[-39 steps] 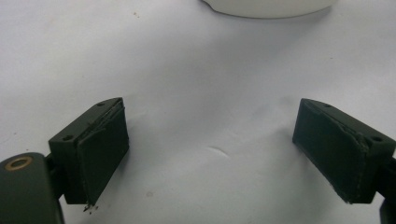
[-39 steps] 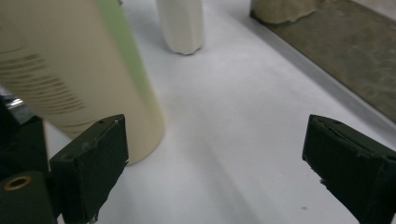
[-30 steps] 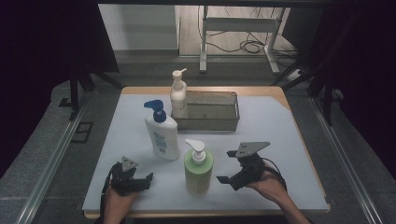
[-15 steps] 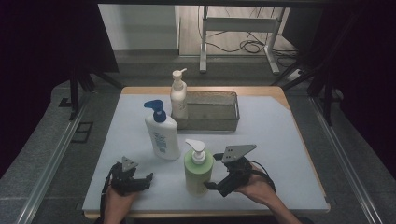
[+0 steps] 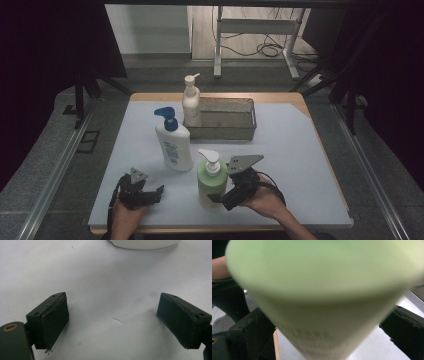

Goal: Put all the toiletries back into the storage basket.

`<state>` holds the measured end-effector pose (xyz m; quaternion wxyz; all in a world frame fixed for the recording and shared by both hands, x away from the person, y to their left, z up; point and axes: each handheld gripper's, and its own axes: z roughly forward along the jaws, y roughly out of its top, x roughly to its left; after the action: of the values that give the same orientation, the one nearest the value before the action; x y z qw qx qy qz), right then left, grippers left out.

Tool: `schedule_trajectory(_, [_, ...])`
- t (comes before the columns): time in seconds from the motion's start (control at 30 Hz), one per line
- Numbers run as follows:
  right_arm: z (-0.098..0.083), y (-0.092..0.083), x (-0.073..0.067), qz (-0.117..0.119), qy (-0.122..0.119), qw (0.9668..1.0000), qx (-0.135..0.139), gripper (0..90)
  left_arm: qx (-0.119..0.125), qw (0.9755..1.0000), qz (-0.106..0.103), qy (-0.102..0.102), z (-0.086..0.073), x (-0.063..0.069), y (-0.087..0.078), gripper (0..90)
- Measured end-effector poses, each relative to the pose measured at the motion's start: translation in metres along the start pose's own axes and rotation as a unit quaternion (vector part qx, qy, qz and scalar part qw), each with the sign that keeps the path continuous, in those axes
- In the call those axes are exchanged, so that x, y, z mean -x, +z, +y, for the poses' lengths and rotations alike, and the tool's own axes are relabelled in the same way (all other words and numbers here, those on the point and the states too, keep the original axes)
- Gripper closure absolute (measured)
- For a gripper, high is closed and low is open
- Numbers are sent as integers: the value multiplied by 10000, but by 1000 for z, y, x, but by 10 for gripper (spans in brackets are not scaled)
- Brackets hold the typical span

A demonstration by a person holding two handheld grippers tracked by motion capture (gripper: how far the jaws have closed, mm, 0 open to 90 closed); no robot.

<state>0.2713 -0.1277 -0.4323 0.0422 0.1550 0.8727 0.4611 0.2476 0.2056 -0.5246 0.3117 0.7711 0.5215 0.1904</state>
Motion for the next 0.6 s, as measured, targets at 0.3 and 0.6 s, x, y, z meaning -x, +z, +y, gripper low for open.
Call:
schedule_trajectory(0.3, [8,8,-3,-16,-54,10000,70,97,0,10000,-2,0,0,0,0,102])
schedule_trajectory(0.6, [11,6,-8,-220,-130,9997,-52,119,6,10000,-1,-4,0,0,0,102])
